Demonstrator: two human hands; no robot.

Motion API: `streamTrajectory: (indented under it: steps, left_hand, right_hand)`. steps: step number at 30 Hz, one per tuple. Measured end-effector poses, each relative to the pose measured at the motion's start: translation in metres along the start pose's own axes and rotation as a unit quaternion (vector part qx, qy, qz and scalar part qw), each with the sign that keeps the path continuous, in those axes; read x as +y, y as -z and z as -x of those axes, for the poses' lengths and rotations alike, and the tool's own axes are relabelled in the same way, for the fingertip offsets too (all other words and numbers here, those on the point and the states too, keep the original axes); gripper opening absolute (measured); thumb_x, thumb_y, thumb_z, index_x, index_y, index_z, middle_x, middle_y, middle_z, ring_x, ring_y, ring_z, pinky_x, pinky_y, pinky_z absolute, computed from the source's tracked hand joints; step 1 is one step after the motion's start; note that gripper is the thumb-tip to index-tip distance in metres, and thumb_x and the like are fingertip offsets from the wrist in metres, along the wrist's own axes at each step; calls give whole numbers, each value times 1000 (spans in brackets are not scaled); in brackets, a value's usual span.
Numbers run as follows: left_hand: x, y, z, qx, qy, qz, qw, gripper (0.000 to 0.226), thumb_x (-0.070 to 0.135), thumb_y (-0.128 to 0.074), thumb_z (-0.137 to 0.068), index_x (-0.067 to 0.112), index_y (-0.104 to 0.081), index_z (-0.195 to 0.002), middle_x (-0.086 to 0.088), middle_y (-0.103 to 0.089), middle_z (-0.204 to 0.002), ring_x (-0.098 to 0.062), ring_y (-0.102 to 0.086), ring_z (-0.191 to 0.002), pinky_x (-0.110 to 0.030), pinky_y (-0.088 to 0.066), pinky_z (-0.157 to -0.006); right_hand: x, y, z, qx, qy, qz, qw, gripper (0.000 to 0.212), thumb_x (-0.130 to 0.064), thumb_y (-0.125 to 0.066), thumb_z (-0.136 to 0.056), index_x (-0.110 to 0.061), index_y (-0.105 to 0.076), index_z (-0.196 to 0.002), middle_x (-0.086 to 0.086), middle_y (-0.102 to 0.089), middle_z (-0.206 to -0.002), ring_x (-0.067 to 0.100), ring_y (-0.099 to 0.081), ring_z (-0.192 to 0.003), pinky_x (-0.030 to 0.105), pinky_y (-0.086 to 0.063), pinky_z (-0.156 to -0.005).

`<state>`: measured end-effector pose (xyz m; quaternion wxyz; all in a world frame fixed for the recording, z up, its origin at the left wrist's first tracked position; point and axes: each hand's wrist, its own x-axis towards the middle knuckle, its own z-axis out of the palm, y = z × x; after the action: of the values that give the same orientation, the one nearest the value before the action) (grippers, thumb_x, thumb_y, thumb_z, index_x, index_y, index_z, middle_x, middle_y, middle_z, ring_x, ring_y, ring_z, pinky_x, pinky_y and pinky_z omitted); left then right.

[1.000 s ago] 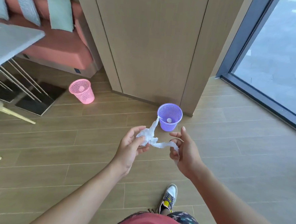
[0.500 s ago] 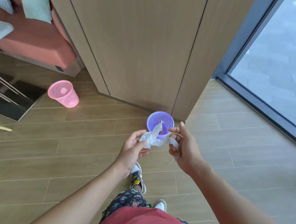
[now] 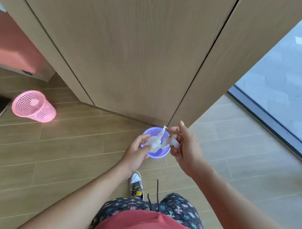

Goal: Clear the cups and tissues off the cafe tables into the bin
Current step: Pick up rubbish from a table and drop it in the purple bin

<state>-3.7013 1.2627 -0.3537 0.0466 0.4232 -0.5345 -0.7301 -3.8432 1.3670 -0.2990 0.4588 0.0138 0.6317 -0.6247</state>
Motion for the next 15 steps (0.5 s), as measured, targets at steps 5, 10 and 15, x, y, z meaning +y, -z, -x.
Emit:
streamTrajectory:
  steps: [5,10,15]
  left_hand:
    - [14,6,-59,10,30,-22,999,29,30,-64,-98,43,-56,-124,10,-54,-143,-9,-53,-129,-42,-42,-115]
    - [14,2,-106,42,51,-17,998,34,20,-48,-109,33,-44,-140,30,-48,-117,-4,-46,-127,-35,-35,-117]
    - [-7,3,-142,89,89,5,992,28,15,-47,-109,30,-47,-133,31,-49,-109,17,-51,-101,-26,-38,-107]
  right_hand:
    - [-11,-7,-65,20,-27,5,999,40,-49,-50,-106,-15,-67,-93,4,-45,-62,18,-32,-47,28,-22,-50]
    - [-4,-6,-130,34,-62,14,997,38,-48,-50,-107,-16,-65,-92,3,-39,-62,17,-26,-51,31,-19,-54]
    - [23,0,-193,48,-94,36,994,36,-45,-51,-107,-13,-64,-96,0,-33,-58,15,-24,-50,26,-19,-48]
